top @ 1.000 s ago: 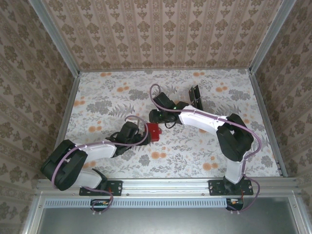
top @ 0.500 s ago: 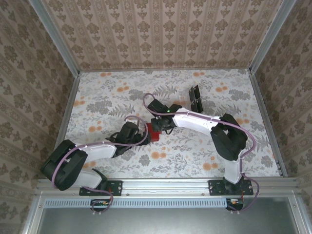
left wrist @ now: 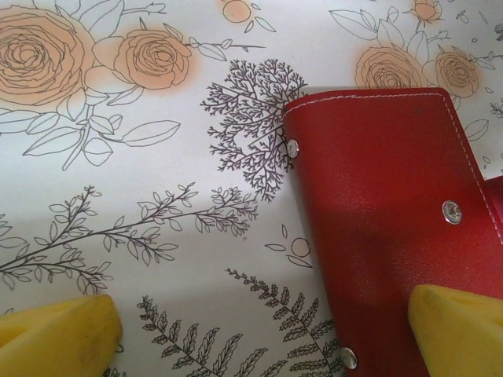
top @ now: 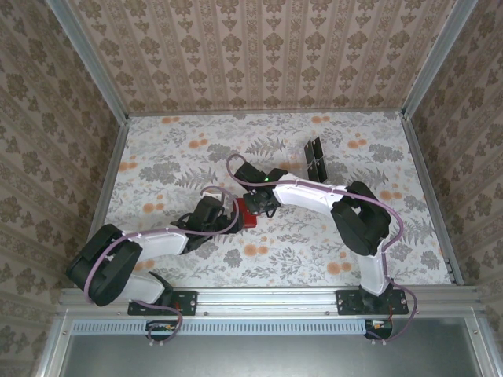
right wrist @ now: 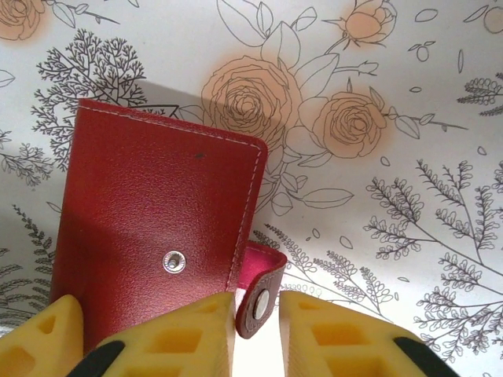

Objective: Put the credit cards into the card holder

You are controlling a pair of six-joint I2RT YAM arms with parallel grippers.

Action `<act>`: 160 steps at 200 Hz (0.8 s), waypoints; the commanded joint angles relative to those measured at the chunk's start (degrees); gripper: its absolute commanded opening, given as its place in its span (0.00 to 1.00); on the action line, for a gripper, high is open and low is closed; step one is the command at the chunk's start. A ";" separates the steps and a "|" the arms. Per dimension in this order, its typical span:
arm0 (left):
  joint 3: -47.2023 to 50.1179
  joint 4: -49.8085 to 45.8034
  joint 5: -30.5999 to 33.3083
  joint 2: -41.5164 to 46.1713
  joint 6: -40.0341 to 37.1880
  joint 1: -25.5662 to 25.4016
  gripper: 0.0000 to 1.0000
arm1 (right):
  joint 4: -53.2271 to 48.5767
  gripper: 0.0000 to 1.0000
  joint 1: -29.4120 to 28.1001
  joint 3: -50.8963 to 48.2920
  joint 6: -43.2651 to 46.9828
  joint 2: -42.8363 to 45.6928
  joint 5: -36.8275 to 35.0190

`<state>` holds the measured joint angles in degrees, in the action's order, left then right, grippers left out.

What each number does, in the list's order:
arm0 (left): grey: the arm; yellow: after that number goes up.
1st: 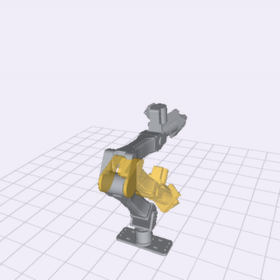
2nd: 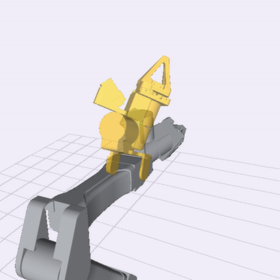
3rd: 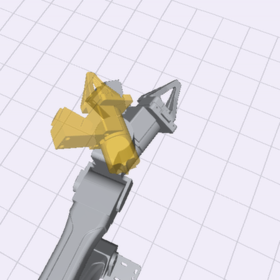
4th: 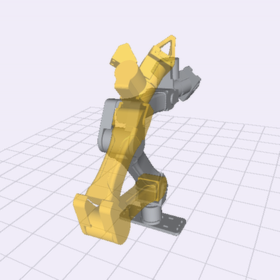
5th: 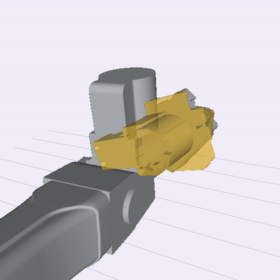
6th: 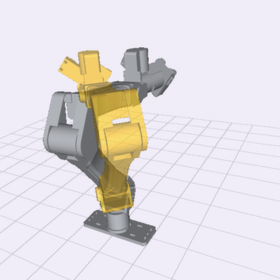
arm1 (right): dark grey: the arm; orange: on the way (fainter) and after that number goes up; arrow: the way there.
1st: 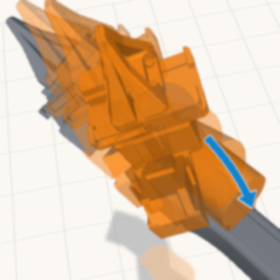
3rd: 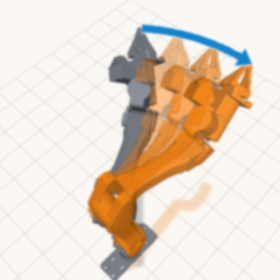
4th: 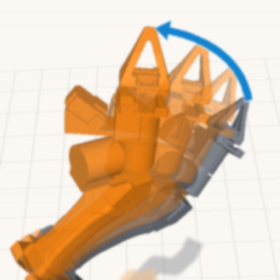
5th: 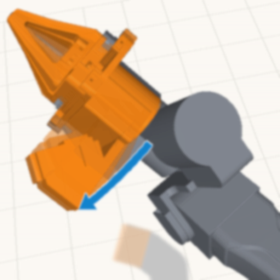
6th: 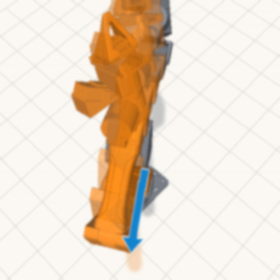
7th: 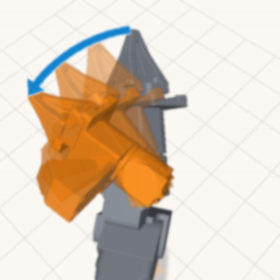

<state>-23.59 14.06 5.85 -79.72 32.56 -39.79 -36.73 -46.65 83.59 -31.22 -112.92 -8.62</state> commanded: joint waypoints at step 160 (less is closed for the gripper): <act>2.57 -1.78 -1.20 -4.69 1.02 0.81 0.99 | 8.08 0.00 2.88 -4.93 -4.31 3.00 9.84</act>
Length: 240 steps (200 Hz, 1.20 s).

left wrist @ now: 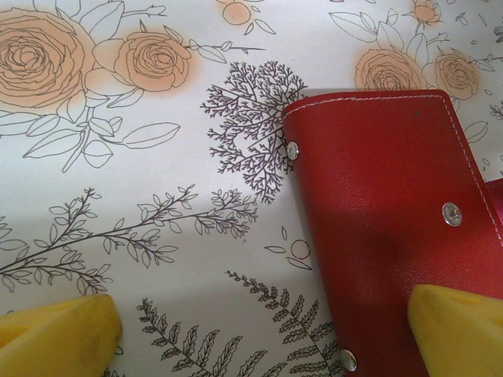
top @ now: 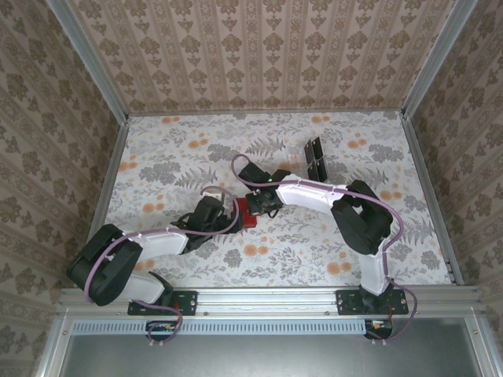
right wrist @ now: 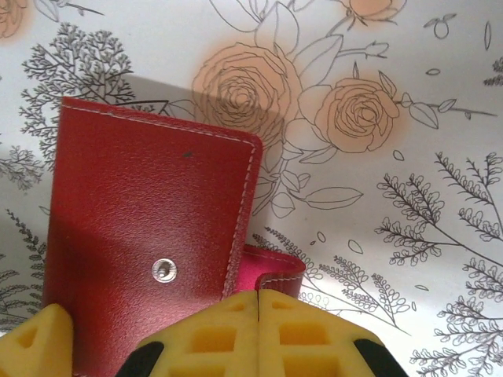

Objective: Put the credit cards into the card holder

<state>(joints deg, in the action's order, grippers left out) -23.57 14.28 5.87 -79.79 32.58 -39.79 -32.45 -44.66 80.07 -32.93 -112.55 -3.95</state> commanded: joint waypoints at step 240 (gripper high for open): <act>2.78 -1.73 -1.29 -4.93 1.08 0.77 0.99 | 10.35 0.00 -0.13 -0.51 -7.02 -1.49 12.36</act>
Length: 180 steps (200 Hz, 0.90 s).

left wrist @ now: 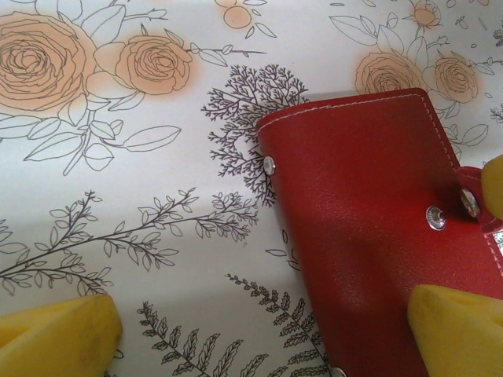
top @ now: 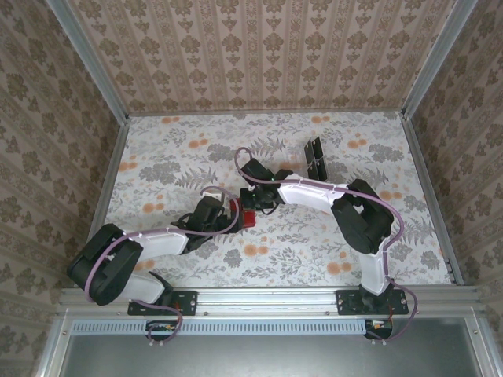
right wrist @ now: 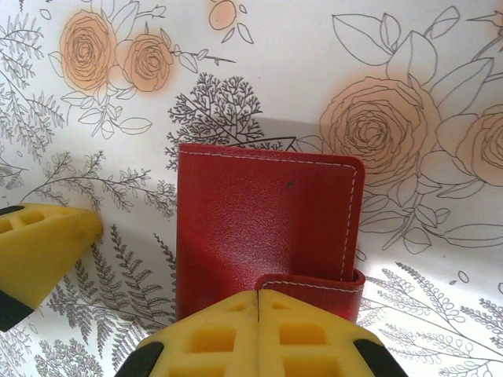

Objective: Put the credit cards into the card holder

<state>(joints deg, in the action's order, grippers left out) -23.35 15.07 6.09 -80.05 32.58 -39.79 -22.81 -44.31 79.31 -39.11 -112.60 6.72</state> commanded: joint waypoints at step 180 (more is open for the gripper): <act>2.53 -2.86 -1.16 -4.46 1.00 0.77 0.99 | 2.12 0.00 -1.30 -3.24 -1.95 -1.20 2.68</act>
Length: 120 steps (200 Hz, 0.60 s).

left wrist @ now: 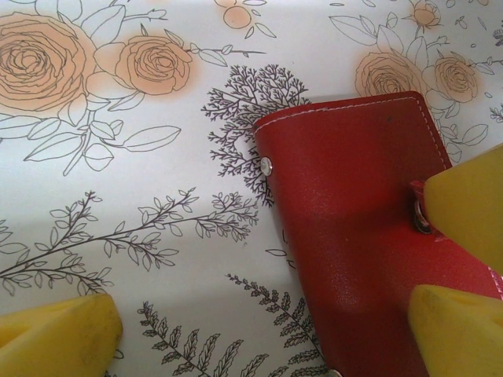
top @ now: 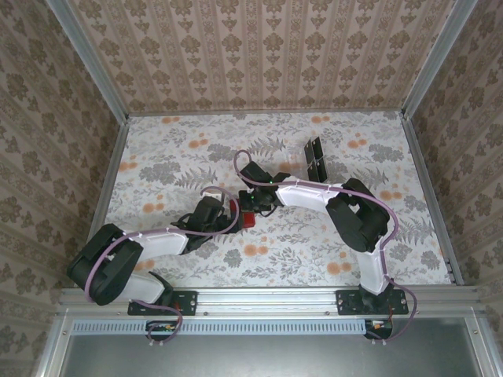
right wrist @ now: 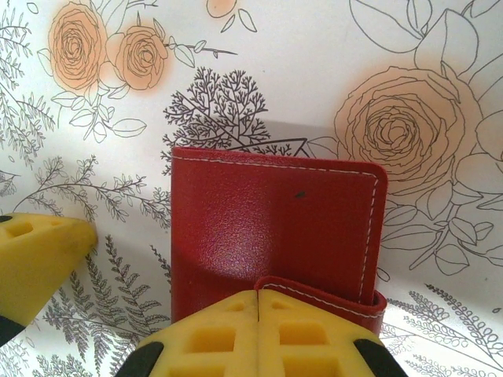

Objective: Put the credit cards into the card holder

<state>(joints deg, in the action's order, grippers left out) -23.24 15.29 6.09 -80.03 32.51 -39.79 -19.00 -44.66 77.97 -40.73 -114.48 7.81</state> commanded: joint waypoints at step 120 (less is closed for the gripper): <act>1.26 -9.04 0.03 5.34 0.53 2.06 0.99 | -1.35 0.00 -0.15 -5.67 -1.80 -2.34 0.71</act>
<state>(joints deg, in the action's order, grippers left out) -23.22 13.06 4.75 -77.32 32.34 -39.59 -15.90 -44.62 75.79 -41.23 -114.48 7.84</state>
